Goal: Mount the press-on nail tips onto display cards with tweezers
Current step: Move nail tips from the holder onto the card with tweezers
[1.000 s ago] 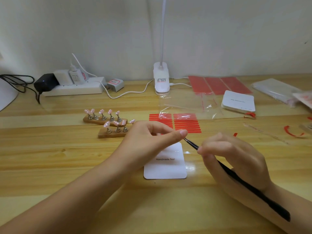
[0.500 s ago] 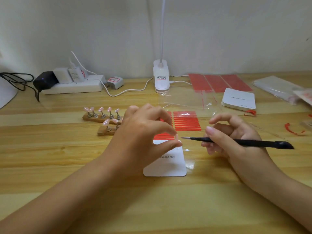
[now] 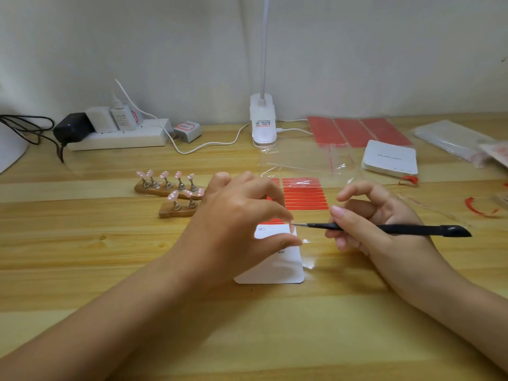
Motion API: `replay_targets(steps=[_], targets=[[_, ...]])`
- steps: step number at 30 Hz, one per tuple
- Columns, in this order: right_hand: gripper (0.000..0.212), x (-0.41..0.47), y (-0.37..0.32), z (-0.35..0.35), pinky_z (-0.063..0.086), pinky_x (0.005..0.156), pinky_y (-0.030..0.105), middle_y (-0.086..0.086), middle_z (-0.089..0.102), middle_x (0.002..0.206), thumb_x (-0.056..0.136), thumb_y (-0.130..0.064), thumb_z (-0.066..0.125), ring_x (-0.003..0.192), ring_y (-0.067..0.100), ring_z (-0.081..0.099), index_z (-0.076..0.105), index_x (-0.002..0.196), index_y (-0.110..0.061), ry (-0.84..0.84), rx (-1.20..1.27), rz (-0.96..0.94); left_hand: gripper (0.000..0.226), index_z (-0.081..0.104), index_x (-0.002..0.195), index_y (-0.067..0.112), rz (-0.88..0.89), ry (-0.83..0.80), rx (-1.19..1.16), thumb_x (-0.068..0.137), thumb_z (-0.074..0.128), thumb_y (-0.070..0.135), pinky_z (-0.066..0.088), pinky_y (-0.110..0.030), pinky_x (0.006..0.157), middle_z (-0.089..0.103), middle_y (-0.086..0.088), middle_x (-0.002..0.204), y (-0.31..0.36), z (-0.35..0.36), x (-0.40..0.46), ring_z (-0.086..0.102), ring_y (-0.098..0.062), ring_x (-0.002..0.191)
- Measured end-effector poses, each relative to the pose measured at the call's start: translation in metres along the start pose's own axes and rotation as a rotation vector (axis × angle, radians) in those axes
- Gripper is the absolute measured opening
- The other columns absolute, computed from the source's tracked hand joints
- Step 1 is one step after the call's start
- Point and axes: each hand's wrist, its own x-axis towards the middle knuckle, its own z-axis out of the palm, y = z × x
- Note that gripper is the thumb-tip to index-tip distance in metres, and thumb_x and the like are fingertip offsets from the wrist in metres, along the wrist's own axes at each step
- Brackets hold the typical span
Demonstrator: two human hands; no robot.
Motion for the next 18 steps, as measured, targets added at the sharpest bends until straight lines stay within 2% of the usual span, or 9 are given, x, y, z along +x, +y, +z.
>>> replay_targets(steps=[3, 5, 9, 18], targets=[[0.011, 0.002, 0.001, -0.001, 0.049, 0.056, 0.015, 0.006, 0.059, 0.057, 0.069, -0.02, 0.063, 0.05, 0.01, 0.058, 0.063, 0.069, -0.031, 0.011, -0.007, 0.004, 0.061, 0.064, 0.11, 0.024, -0.065, -0.102, -0.076, 0.068, 0.052, 0.067, 0.025, -0.023, 0.082, 0.059, 0.015, 0.105, -0.008, -0.003, -0.004, 0.049, 0.0, 0.099], [0.011, 0.002, 0.003, -0.002, 0.05, 0.057, 0.015, 0.004, 0.059, 0.057, 0.073, -0.015, 0.062, 0.051, 0.01, 0.059, 0.061, 0.073, -0.026, 0.017, -0.04, 0.001, 0.065, 0.059, 0.117, 0.026, -0.062, -0.2, -0.112, 0.069, 0.051, 0.069, 0.026, -0.019, 0.089, 0.056, 0.018, 0.112, -0.015, -0.003, -0.01, 0.047, 0.003, 0.106], [0.018, 0.002, 0.006, -0.002, 0.052, 0.057, 0.017, 0.0, 0.061, 0.058, 0.082, -0.002, 0.06, 0.052, 0.009, 0.061, 0.058, 0.077, -0.019, 0.011, -0.124, 0.008, 0.058, 0.058, 0.117, 0.029, -0.054, -0.3, -0.11, 0.072, 0.056, 0.065, 0.026, -0.02, 0.092, 0.052, 0.018, 0.114, -0.02, 0.005, -0.016, 0.044, 0.003, 0.108], [0.013, 0.005, 0.006, 0.001, 0.048, 0.053, 0.014, 0.0, 0.064, 0.059, 0.083, -0.004, 0.061, 0.054, 0.01, 0.064, 0.058, 0.08, -0.016, 0.015, -0.157, 0.066, 0.053, 0.062, 0.114, 0.027, -0.087, -0.235, -0.237, 0.071, 0.063, 0.058, 0.031, -0.03, 0.095, 0.054, 0.015, 0.11, -0.022, 0.014, -0.018, 0.046, 0.002, 0.105]])
